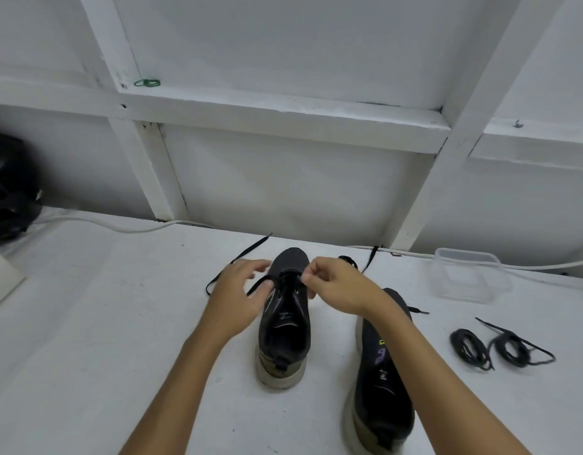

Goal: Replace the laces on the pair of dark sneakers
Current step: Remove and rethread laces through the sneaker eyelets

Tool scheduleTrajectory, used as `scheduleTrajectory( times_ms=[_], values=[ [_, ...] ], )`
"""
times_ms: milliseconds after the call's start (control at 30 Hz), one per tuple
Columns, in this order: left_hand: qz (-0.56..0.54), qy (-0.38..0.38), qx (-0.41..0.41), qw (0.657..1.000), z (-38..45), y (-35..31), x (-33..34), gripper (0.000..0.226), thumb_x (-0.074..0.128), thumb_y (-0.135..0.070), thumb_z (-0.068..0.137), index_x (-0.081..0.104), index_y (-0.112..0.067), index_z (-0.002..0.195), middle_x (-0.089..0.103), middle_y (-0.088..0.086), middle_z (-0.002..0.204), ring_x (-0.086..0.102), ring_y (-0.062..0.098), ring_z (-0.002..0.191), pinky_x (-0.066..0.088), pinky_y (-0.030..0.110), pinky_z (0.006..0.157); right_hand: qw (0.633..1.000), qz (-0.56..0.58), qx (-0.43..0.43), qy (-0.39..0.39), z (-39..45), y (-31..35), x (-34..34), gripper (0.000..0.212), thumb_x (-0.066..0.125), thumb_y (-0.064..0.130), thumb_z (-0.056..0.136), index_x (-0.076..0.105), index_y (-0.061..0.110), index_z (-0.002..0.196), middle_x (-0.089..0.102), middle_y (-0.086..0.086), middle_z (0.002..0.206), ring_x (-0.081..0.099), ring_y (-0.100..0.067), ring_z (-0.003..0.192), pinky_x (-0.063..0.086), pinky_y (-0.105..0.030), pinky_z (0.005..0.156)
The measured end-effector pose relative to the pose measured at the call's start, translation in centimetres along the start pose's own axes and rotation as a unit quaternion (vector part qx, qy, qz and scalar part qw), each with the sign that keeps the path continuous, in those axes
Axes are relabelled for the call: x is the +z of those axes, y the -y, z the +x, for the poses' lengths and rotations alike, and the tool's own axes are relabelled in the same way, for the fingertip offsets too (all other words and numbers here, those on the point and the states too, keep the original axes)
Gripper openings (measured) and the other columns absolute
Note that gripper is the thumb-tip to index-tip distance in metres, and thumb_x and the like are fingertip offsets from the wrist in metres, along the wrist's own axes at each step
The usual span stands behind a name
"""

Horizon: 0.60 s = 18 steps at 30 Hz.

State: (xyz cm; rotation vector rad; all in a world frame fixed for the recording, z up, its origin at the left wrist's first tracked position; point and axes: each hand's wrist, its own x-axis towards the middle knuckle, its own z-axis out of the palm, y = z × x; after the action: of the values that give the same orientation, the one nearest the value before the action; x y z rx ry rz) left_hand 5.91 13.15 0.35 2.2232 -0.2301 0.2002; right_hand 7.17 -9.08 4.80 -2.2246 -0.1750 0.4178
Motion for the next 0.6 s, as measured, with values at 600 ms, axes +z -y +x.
scheduleTrajectory(
  times_ms=[600],
  values=[
    [-0.015, 0.076, 0.087, 0.993, 1.0, -3.2, 1.7, 0.053, 0.061, -0.038, 0.089, 0.052, -0.039, 0.141, 0.056, -0.029, 0.128, 0.042, -0.005, 0.125, 0.032, 0.014, 0.104, 0.990, -0.143, 0.000, -0.012, -1.9, 2.8, -5.1, 0.020, 0.060, 0.038, 0.097, 0.071, 0.033, 0.082, 0.071, 0.012, 0.070, 0.063, 0.002, 0.059, 0.042, -0.021, 0.059]
  ],
)
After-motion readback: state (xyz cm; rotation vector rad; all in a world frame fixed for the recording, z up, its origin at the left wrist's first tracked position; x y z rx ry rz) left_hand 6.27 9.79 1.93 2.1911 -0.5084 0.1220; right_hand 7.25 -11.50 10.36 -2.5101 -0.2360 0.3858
